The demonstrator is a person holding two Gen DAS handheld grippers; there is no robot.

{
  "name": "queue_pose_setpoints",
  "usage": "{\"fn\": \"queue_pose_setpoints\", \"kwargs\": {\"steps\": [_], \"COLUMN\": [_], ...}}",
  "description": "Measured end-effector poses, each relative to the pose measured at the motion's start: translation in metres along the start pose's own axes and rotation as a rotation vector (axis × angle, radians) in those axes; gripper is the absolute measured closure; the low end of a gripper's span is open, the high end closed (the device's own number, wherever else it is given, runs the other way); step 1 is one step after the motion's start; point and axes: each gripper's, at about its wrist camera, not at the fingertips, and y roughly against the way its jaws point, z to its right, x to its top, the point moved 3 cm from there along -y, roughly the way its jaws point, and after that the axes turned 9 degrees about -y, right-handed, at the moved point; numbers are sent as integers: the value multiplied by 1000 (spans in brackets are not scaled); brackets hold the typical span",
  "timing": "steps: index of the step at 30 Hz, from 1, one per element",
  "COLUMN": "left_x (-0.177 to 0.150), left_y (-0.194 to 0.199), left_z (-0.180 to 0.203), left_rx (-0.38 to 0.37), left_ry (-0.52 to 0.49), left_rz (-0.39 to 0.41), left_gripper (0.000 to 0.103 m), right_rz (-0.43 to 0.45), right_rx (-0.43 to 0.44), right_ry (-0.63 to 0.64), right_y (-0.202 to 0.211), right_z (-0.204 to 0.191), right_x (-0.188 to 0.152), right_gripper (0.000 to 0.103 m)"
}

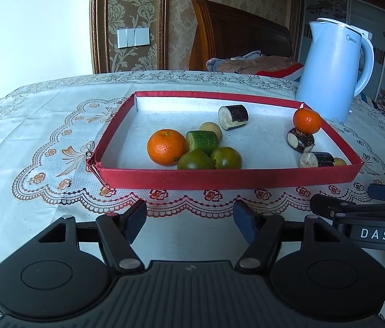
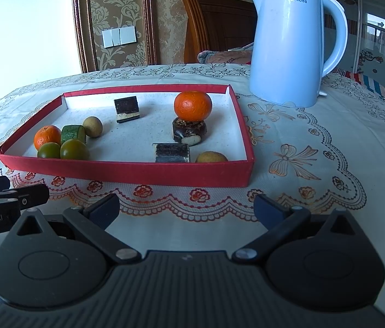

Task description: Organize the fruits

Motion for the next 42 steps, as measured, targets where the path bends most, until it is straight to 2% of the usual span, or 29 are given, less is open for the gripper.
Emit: {"fn": "queue_pose_setpoints", "kwargs": {"steps": [29,42], "left_x": [2,4], "left_y": [5,9], "left_z": [3,7], "left_rx": [-20,13], "left_ry": [-16,-62], "left_rz": [23,52], "left_gripper": [33,33], "right_rz": [-7,-10], "right_rx": [-2,-3], "right_ry": [5,7], "right_y": [-1,-2], "right_z": [-1,-1], "right_x": [-1,-2], "right_gripper": [0,0]}}
